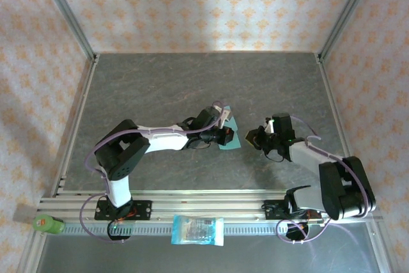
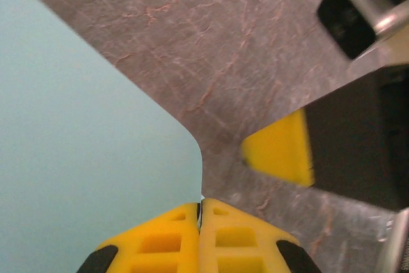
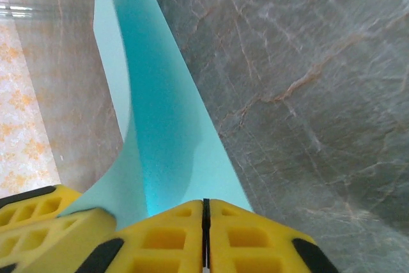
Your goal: Fold a paper plane with a square sheet of paper (pick it up from the middle)
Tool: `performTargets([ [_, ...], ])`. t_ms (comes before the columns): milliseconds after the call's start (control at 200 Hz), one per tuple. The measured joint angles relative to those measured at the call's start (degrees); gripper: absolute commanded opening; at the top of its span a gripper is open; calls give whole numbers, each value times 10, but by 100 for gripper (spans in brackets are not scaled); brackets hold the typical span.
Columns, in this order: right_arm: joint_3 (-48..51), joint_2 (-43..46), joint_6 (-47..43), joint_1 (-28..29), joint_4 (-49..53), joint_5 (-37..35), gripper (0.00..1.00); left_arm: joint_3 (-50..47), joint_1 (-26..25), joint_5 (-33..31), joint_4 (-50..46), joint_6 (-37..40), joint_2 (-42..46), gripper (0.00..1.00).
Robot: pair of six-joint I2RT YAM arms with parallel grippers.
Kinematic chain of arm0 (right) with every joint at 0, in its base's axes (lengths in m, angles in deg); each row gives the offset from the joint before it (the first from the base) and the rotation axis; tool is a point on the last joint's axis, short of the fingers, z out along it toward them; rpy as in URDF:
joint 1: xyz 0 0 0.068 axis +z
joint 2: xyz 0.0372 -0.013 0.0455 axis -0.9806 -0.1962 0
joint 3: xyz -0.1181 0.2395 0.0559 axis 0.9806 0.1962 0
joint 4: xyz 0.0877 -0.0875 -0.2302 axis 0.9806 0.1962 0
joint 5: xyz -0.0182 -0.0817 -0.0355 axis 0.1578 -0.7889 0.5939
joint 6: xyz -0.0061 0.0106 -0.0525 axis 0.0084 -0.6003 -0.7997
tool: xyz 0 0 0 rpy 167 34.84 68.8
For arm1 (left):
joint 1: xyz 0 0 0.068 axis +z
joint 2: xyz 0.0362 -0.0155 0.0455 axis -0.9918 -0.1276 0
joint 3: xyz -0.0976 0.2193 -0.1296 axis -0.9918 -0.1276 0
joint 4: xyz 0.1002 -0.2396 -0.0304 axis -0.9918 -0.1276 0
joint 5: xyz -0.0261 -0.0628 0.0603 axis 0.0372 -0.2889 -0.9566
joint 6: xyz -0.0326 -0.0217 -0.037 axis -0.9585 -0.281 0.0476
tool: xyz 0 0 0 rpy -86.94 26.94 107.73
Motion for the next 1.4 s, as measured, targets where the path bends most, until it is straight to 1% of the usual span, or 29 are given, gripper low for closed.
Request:
performTargets([
  [180, 0, -30, 22, 31, -25, 5, 2, -8, 0, 12, 34, -56, -3, 0],
  [380, -9, -64, 35, 47, -53, 6, 1, -11, 0, 13, 37, -76, -3, 0],
  [566, -20, -95, 37, 52, -69, 7, 0, -11, 0, 15, 37, -76, -3, 0],
  [711, -38, -131, 19, 53, -47, -13, 0, -11, 0, 14, 34, -74, -3, 0],
  [751, -43, -139, 14, 52, -46, -9, 0, -11, 0, 13, 31, -73, -3, 0],
  [916, -47, -142, -3, 54, -46, -17, 0, -11, 0, -2, 14, -60, -6, 0],
  [1401, -47, -141, -16, 54, -45, -16, 0, -10, 1, -61, -27, -24, -31, 0],
])
